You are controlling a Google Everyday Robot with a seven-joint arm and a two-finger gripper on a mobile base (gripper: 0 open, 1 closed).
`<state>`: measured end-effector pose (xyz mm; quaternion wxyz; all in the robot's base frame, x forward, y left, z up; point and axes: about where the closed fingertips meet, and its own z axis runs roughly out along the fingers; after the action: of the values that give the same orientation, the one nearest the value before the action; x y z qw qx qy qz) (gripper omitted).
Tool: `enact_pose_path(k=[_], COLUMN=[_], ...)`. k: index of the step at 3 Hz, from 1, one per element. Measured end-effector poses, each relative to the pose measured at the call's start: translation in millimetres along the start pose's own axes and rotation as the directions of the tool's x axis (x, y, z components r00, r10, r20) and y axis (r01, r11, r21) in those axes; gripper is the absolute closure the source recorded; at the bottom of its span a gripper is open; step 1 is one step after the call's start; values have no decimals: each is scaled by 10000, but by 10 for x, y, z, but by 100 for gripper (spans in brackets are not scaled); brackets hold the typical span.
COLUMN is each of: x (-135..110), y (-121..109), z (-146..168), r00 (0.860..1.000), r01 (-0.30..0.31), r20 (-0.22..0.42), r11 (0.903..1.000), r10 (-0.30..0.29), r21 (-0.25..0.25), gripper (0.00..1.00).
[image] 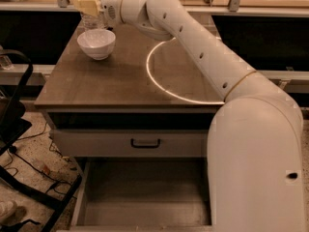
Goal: Place water bottle into white bowl
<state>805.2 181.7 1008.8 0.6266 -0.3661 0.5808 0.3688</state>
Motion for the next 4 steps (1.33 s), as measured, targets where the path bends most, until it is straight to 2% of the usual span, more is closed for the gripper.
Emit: enact_pose_path(k=[2, 4], x=[130, 332], y=[31, 2], z=[43, 44], r00=[9997, 9995], r01=[248, -115], r20=[-82, -309], r11=[9994, 9992], r10=[-250, 103], r21=[-255, -379], gripper=[100, 97])
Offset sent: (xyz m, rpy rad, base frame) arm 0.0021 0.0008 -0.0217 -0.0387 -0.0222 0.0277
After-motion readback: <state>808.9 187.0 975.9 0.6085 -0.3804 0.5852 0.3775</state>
